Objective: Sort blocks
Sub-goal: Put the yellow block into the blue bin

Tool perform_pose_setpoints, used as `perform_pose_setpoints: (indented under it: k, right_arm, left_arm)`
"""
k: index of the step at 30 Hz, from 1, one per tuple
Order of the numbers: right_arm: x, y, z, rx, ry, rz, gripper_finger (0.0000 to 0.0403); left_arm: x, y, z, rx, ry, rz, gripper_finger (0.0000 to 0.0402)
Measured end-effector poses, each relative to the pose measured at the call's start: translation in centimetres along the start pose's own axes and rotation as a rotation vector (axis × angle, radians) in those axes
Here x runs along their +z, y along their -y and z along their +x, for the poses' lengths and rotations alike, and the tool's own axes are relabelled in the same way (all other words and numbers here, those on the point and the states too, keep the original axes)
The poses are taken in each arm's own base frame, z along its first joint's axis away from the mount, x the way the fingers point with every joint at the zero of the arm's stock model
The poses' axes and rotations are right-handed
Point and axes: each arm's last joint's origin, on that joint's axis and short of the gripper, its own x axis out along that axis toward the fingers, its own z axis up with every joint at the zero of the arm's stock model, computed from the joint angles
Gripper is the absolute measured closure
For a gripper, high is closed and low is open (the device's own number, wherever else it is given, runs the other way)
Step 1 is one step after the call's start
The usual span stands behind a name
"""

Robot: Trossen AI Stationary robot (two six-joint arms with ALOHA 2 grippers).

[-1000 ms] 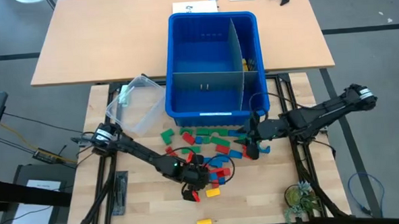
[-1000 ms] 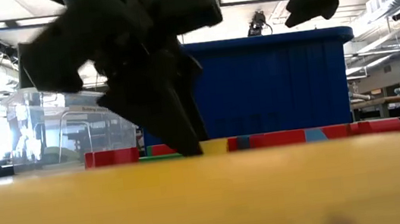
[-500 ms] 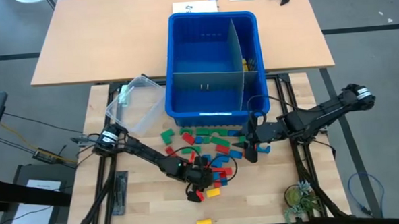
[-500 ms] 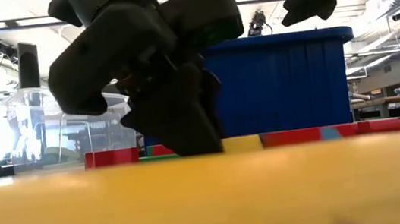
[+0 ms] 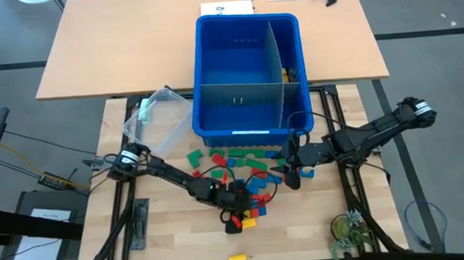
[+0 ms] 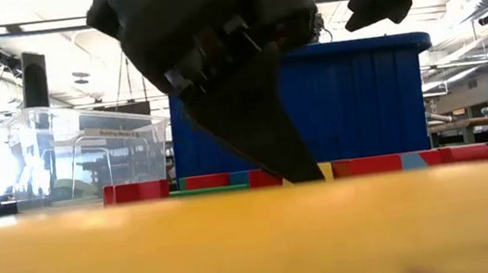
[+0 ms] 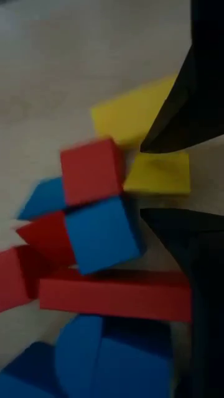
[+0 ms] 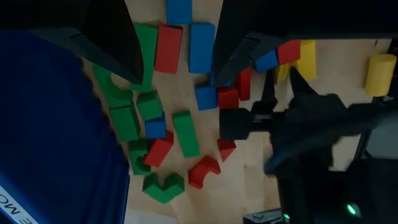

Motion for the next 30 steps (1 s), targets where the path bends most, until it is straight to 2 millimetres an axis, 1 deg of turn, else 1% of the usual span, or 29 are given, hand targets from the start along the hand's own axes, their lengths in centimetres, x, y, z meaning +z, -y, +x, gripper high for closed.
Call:
perform_pose_setpoints:
  k: [2, 4, 7, 9, 13, 17, 20, 24, 30]
  right_arm:
    - [0.0, 0.0, 0.0, 0.000, 0.001, 0.000, 0.0211]
    - [0.0, 0.0, 0.0, 0.001, 0.000, -0.001, 0.0211]
    - [0.0, -0.1, 0.0, 0.002, -0.001, -0.003, 0.0211]
    - [0.0, -0.1, 0.0, 0.003, 0.000, -0.003, 0.0211]
    - [0.0, -0.1, 0.0, 0.001, 0.000, -0.003, 0.0211]
    - [0.0, -0.1, 0.0, 0.001, -0.001, -0.003, 0.0211]
    - [-0.1, -0.2, -0.1, 0.004, -0.002, -0.007, 0.0211]
    - [-0.2, -0.4, -0.1, 0.013, -0.003, -0.017, 0.0211]
    - [-0.2, -0.5, -0.2, 0.020, -0.003, -0.024, 0.0220]
  left_arm:
    - [-0.4, -0.3, 0.5, 0.006, -0.019, -0.001, 0.0240]
    - [-0.3, -0.4, 0.7, 0.004, -0.009, -0.005, 0.0242]
    - [-0.3, -0.7, 1.1, -0.015, -0.012, -0.011, 0.0260]
    - [-0.3, -0.7, 1.1, -0.027, -0.014, -0.012, 0.0287]
    - [0.1, -0.5, 1.0, -0.042, 0.023, 0.027, 0.0356]
    - [0.3, -0.4, 0.9, -0.046, 0.041, 0.044, 0.0391]
    - [0.5, -0.3, 0.4, -0.040, 0.048, 0.048, 0.0400]
    - [0.7, -0.3, -0.7, -0.018, 0.043, 0.052, 0.0401]
    - [1.7, -0.2, -3.6, 0.057, 0.062, 0.053, 0.0401]
